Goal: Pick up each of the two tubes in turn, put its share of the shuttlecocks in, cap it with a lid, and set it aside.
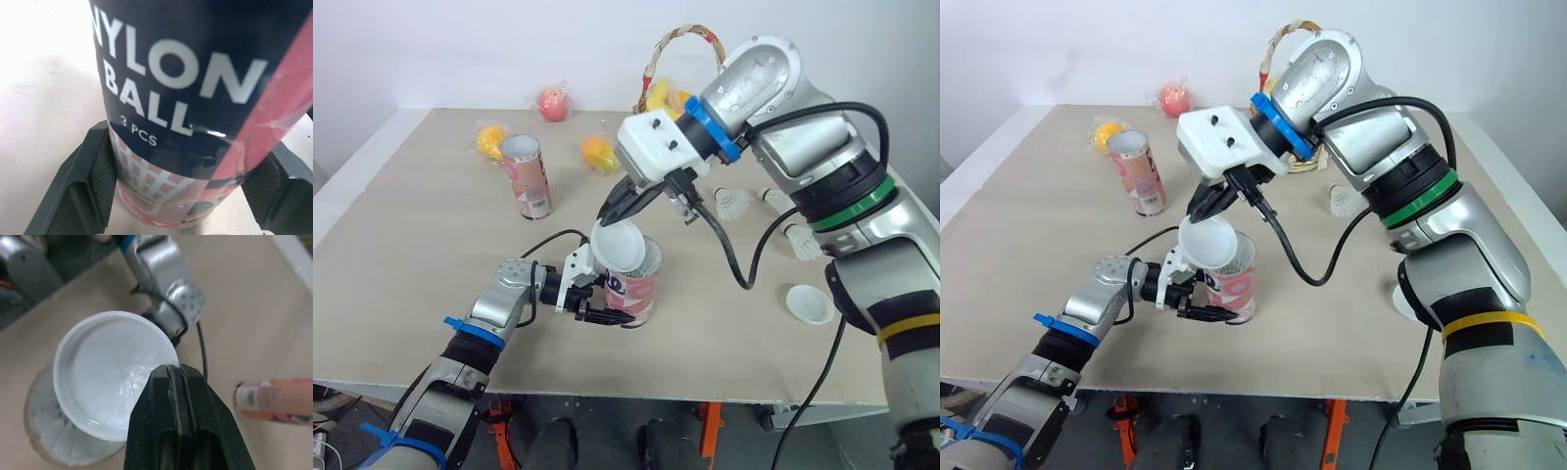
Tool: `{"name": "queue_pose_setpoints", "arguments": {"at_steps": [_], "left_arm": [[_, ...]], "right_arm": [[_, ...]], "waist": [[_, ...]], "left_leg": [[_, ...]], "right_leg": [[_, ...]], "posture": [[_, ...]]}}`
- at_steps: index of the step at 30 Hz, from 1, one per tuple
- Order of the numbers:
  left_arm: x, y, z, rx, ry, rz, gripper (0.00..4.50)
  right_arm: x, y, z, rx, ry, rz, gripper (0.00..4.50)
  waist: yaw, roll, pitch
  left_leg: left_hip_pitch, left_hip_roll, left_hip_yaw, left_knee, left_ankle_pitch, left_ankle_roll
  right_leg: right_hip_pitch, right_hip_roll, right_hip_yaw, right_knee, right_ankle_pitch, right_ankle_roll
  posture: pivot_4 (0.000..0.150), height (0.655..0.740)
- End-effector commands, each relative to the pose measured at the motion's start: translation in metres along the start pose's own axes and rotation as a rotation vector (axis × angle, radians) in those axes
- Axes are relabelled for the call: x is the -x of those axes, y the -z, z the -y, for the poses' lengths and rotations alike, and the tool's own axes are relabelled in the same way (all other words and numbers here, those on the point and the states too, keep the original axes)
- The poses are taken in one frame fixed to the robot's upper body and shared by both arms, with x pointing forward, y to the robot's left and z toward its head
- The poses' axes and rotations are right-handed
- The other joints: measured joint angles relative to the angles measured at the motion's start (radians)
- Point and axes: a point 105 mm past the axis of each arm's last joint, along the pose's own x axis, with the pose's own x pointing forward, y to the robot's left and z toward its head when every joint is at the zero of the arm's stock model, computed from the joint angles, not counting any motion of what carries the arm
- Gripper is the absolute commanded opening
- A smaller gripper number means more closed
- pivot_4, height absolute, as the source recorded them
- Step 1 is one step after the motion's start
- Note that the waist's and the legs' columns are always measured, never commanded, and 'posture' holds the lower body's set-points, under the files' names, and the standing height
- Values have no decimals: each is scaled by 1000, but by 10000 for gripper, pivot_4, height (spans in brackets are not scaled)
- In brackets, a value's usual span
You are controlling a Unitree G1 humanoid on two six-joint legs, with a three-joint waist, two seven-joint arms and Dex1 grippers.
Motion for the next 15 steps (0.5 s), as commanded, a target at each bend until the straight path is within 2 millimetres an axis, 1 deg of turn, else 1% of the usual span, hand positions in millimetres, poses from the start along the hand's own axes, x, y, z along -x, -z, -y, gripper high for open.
{"name": "queue_pose_setpoints", "arguments": {"at_steps": [1, 3, 8, 15], "left_arm": [[0, 25, 5, 92, 0, -68, 31343], [0, 25, 4, 93, -4, -67, 31343], [1, 25, 4, 95, -8, -63, 31343], [1, 24, 5, 98, -10, -61, 31343]], "right_arm": [[7, -9, -4, 35, -45, 1, 611], [6, -7, -7, 37, -61, -11, 611], [-2, 17, -12, 37, -83, -99, 611], [-2, 25, -6, 56, -74, -148, 611]], "waist": [[0, 0, 0], [0, 0, 0], [0, 0, 0], [0, 0, 0]], "left_leg": [[0, 0, 0, 0, 0, 0], [0, 0, 0, 0, 0, 0], [0, 2, 0, 0, 0, 0], [0, 2, 0, 0, 0, 0]], "right_leg": [[0, 0, 0, 0, 0, 0], [0, 0, 0, 0, 0, 0], [0, 2, 0, 0, 0, 0], [-1, 2, 0, 0, 0, 0]], "posture": [[1500, 7400], [1500, 7400], [1500, 7400], [1500, 7400]]}}
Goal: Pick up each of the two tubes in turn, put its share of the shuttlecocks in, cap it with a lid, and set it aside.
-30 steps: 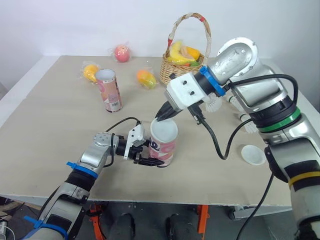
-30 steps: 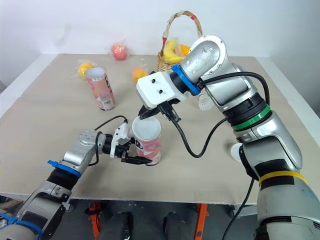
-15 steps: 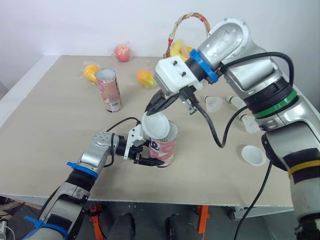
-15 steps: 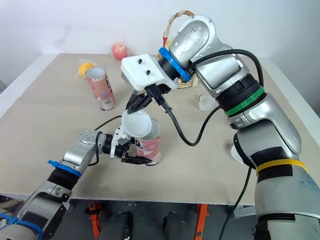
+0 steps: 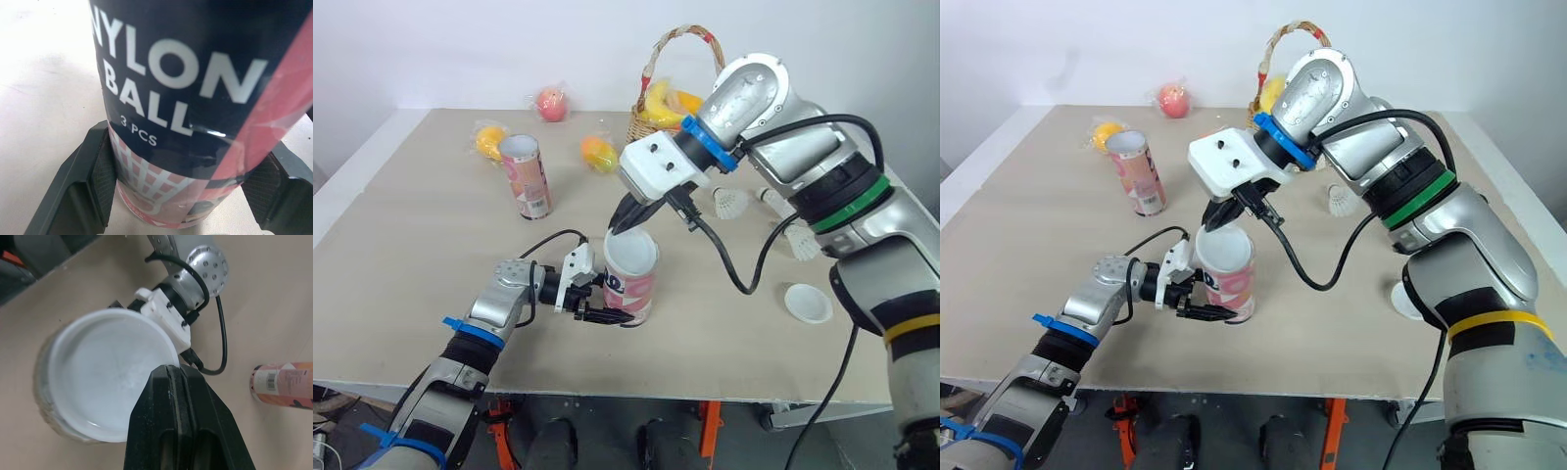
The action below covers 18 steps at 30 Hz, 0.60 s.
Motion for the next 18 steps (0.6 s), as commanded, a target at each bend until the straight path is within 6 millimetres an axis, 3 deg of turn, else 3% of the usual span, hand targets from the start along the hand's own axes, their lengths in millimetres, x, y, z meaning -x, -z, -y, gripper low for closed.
{"name": "queue_pose_setpoints", "arguments": {"at_steps": [1, 8, 18], "left_arm": [[0, 24, 6, 92, -1, -66, 31343], [1, 24, 5, 97, -5, -67, 31343], [2, 25, 5, 101, -8, -63, 31343]], "right_arm": [[8, -3, 0, 52, -21, -34, 611], [11, -5, -9, 53, -49, -29, 611], [7, -11, -4, 56, -28, 10, 611]], "waist": [[0, 0, 0], [0, 0, 0], [0, 0, 0]], "left_leg": [[0, 0, 0, 0, 0, 0], [0, 0, 0, 0, 0, 0], [0, 0, 0, 0, 0, 0]], "right_leg": [[0, 0, 0, 0, 0, 0], [0, 0, 0, 0, 0, 0], [0, 0, 0, 0, 0, 0]], "posture": [[1500, 7400], [1500, 7400], [1500, 7400]]}}
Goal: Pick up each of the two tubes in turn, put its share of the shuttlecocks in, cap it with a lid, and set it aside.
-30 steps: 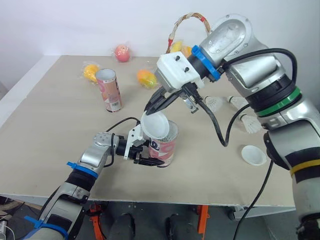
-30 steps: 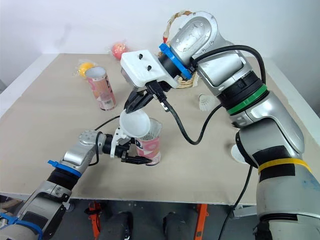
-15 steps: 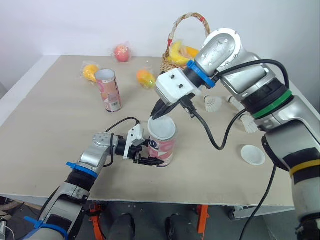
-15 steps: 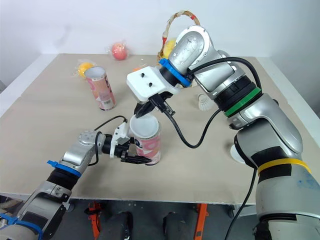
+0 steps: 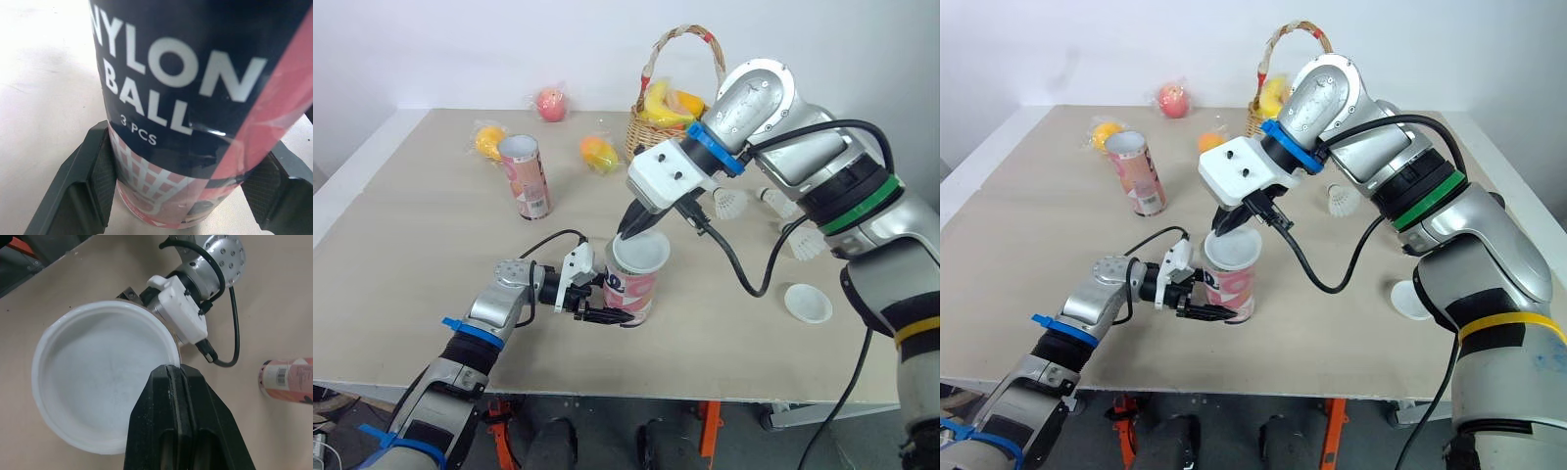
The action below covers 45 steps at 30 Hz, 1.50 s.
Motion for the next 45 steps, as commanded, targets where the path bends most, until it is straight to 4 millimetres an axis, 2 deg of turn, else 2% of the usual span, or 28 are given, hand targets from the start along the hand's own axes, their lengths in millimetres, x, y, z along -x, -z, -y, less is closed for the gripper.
{"name": "queue_pose_setpoints", "arguments": {"at_steps": [1, 7, 15, 21, 26, 32, 37, 45], "left_arm": [[1, 25, 5, 95, -4, -64, 31343], [1, 25, 5, 96, -5, -64, 31343], [5, 24, 2, 93, -16, -63, 31343], [5, 24, 2, 94, -20, -62, 31343], [6, 25, 2, 96, -22, -60, 31343], [8, 25, 1, 97, -31, -62, 31343], [8, 24, -1, 93, -38, -59, 31343], [10, 25, -2, 93, -49, -57, 31343]], "right_arm": [[7, -12, 6, 43, 14, 23, 611], [7, -16, 12, 52, 43, 38, 611], [4, -8, -3, 47, -2, -3, 611], [4, -5, -2, 44, 6, -11, 611], [5, 5, 1, 117, 27, -118, 611], [-2, 3, -15, 146, -33, -112, 611], [-4, 3, -15, 142, -36, -105, 611], [-7, -9, -11, 160, -5, -51, 611]], "waist": [[0, 0, 0], [0, 0, 0], [0, 0, 0], [0, 0, 0], [0, 0, 0], [0, 0, 0], [0, 0, 0], [0, 0, 0]], "left_leg": [[0, 0, 0, 0, 0, 0], [0, 0, 0, 0, 0, 0], [0, 0, 0, 0, 0, 0], [0, 1, 0, 0, 0, 0], [0, 1, 0, 0, 0, 0], [1, 2, 0, 0, 0, 0], [1, 2, 1, 0, 0, 0], [1, 2, 1, 0, 0, 0]], "right_leg": [[0, 0, 0, 0, 0, 0], [0, 1, 0, 0, 0, 0], [0, 1, 0, 0, 0, 0], [0, 1, 0, 0, 0, 0], [0, 1, 0, 0, 0, 0], [0, 2, 0, 0, 0, 1], [0, 2, 0, 0, -1, 0], [0, 2, 0, 0, 0, 0]], "posture": [[1500, 7400], [1500, 7400], [1500, 7400], [1500, 7400], [1500, 7400], [1500, 7400], [1500, 7400], [1500, 7400]]}}
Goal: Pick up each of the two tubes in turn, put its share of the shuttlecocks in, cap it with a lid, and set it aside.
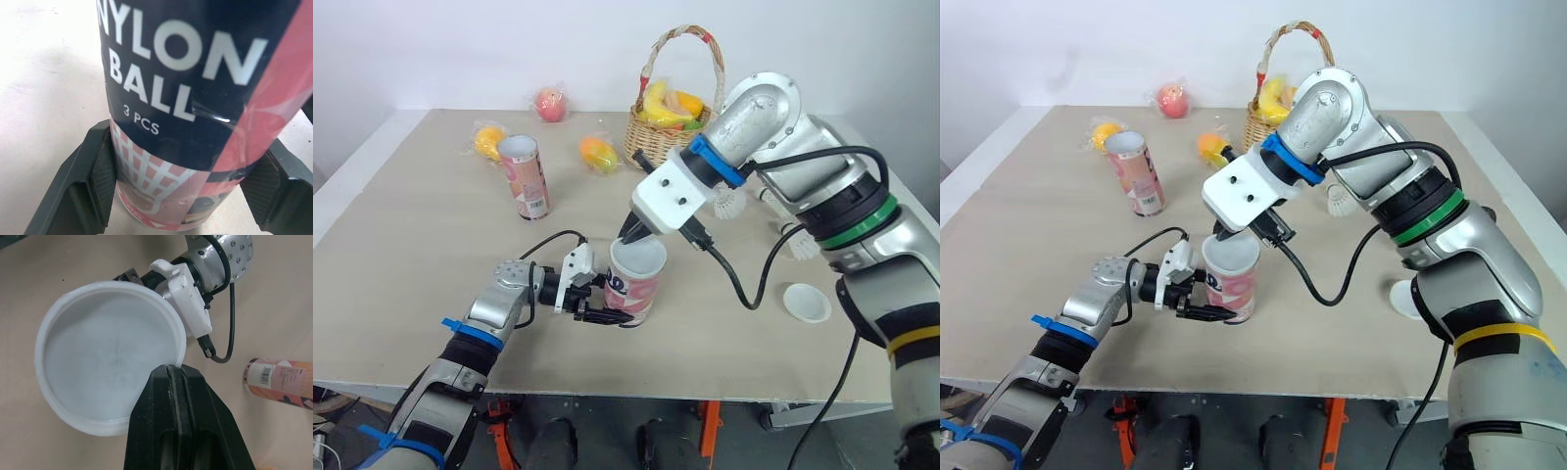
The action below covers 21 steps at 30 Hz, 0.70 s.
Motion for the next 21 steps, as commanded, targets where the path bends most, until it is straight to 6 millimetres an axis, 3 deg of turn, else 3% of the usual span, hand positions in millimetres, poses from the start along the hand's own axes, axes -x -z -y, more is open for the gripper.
{"name": "queue_pose_setpoints", "arguments": {"at_steps": [1, 21], "left_arm": [[7, 23, -2, 83, -34, -64, 31343], [6, 22, -4, 77, -36, -59, 31343]], "right_arm": [[-2, -10, 0, 37, -27, 21, 611], [13, -1, 18, 88, 72, -79, 611]], "waist": [[0, 0, 0], [0, 0, 0]], "left_leg": [[0, 0, 0, 0, 0, 0], [3, 8, 3, 0, 0, 0]], "right_leg": [[0, 0, 0, 0, 0, 0], [0, 7, 0, 0, 4, -4]], "posture": [[1500, 7400], [1500, 7400]]}}
